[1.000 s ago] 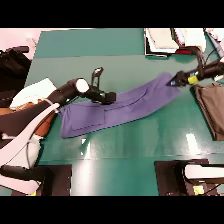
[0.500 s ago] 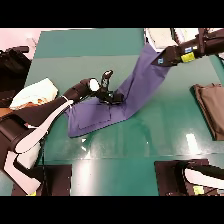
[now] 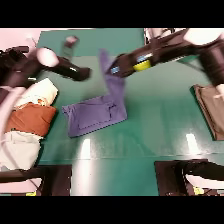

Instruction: Fold the shirts.

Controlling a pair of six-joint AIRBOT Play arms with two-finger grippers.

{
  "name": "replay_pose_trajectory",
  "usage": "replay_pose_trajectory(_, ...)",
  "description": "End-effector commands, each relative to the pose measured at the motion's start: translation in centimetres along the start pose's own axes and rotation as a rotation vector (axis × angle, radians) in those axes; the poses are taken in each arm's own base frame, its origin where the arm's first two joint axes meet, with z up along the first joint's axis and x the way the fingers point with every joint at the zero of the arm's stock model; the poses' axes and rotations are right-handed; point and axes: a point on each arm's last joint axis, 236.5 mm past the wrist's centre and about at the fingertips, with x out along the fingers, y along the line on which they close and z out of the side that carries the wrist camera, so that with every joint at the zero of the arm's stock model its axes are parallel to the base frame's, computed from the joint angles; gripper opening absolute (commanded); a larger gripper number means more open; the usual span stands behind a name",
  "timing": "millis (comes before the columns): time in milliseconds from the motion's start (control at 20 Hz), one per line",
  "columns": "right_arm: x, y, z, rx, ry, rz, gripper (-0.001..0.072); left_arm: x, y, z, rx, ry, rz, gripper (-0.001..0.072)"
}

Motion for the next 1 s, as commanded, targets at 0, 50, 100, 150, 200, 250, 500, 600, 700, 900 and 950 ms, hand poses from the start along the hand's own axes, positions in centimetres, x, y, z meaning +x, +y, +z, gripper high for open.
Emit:
replay_pose_trajectory(0,9.4,5.3,-0.5,-0.028,-0.039,0.120,0.0217,-13.5,8.8,3.4,0.004,-0.217,0.269,0.0022)
replay_pose_trajectory(50,12.0,5.9,-0.9,-0.028,-0.053,0.126,0.0380,-16.6,9.8,3.8,-0.006,-0.278,0.308,0.0022)
replay_pose_trajectory(100,13.7,6.0,-1.2,-0.024,-0.060,0.124,0.0381,-18.8,10.2,3.9,-0.018,-0.320,0.324,0.0022)
replay_pose_trajectory(150,14.4,5.7,-1.5,-0.023,-0.056,0.119,0.0380,-20.3,10.3,4.0,-0.022,-0.349,0.332,0.0022)
replay_pose_trajectory(200,14.4,4.8,-1.9,-0.034,-0.034,0.098,0.0380,-20.9,10.0,3.9,-0.021,-0.360,0.331,0.0021)
replay_pose_trajectory(250,13.7,3.3,-2.7,-0.049,0.017,0.066,0.0379,-20.8,9.3,3.8,-0.020,-0.358,0.305,0.0021)
replay_pose_trajectory(500,6.0,-11.3,-6.8,0.014,0.236,-0.240,0.0379,-17.0,3.8,3.0,0.049,-0.321,0.164,0.0021)
replay_pose_trajectory(600,3.1,-17.3,-9.2,0.153,0.253,-0.317,0.0380,-15.6,2.2,2.0,0.080,-0.291,0.134,0.0022)
replay_pose_trajectory(700,1.5,-22.6,-12.7,0.310,0.286,-0.366,0.0476,-14.7,1.0,1.2,0.101,-0.265,0.112,0.0022)
replay_pose_trajectory(900,3.9,-26.6,-18.2,0.604,0.350,-0.271,0.0625,-13.3,-0.3,0.6,0.127,-0.234,0.088,0.0022)
replay_pose_trajectory(950,5.3,-26.6,-18.6,0.634,0.353,-0.235,0.0622,-13.0,-0.6,0.6,0.120,-0.228,0.074,0.0022)
